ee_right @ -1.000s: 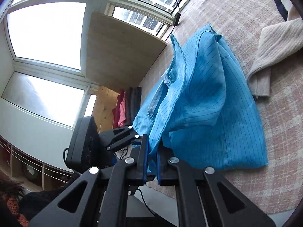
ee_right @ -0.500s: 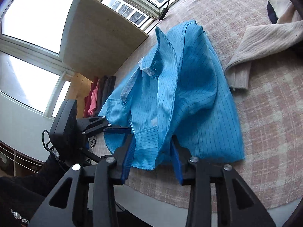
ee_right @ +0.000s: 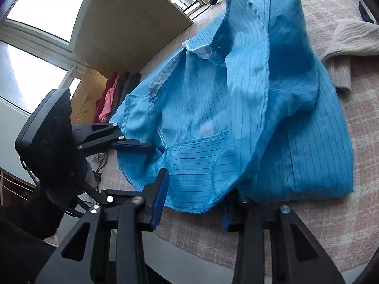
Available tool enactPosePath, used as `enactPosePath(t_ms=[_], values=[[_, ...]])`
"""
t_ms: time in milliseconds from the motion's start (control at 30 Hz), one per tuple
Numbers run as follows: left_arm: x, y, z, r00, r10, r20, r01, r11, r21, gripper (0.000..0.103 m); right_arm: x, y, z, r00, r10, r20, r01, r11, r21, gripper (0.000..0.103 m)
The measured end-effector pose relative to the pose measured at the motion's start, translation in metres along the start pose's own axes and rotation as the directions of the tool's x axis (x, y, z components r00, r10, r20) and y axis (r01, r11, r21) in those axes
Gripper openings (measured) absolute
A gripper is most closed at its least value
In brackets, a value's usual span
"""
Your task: Fold clothes
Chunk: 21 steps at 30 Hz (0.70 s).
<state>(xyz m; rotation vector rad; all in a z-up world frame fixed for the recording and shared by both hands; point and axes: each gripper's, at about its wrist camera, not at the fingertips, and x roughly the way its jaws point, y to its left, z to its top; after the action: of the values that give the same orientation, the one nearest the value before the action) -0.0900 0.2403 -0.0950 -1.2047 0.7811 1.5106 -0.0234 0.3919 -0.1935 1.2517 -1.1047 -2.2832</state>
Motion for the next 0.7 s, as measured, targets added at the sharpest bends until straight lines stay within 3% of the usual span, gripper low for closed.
enactPosePath(t_ms=[33, 333, 433, 500, 567, 700], values=[[-0.001, -0.002, 0.002, 1.0, 0.006, -0.001, -0.006, 1.0, 0.016, 0.057, 0.0, 0.001, 0.001, 1.0, 0.019, 0.008, -0.019, 1.0, 0.003, 0.007], [-0.012, -0.01, 0.028, 0.999, 0.004, 0.054, -0.007, 0.998, 0.059, 0.056, -0.002, 0.007, 0.015, 0.979, 0.186, 0.081, -0.189, 0.982, 0.024, 0.004], [-0.01, -0.003, 0.03, 0.999, 0.011, 0.046, -0.013, 0.999, 0.042, 0.035, -0.001, 0.009, 0.018, 0.971, 0.215, 0.101, -0.218, 0.976, 0.024, 0.004], [-0.011, 0.005, 0.03, 0.999, 0.008, 0.049, -0.008, 1.0, 0.006, 0.009, 0.002, 0.01, 0.019, 0.973, 0.204, 0.107, -0.207, 0.978, 0.019, 0.004], [-0.016, 0.011, 0.029, 0.998, 0.03, 0.059, -0.029, 0.999, -0.022, 0.004, 0.005, 0.012, 0.02, 0.975, 0.191, 0.11, -0.194, 0.981, 0.013, 0.004], [-0.031, 0.001, 0.021, 0.991, 0.106, 0.081, -0.106, 0.994, -0.009, 0.003, -0.017, 0.017, 0.011, 0.997, 0.078, 0.016, -0.077, 0.997, -0.019, 0.013]])
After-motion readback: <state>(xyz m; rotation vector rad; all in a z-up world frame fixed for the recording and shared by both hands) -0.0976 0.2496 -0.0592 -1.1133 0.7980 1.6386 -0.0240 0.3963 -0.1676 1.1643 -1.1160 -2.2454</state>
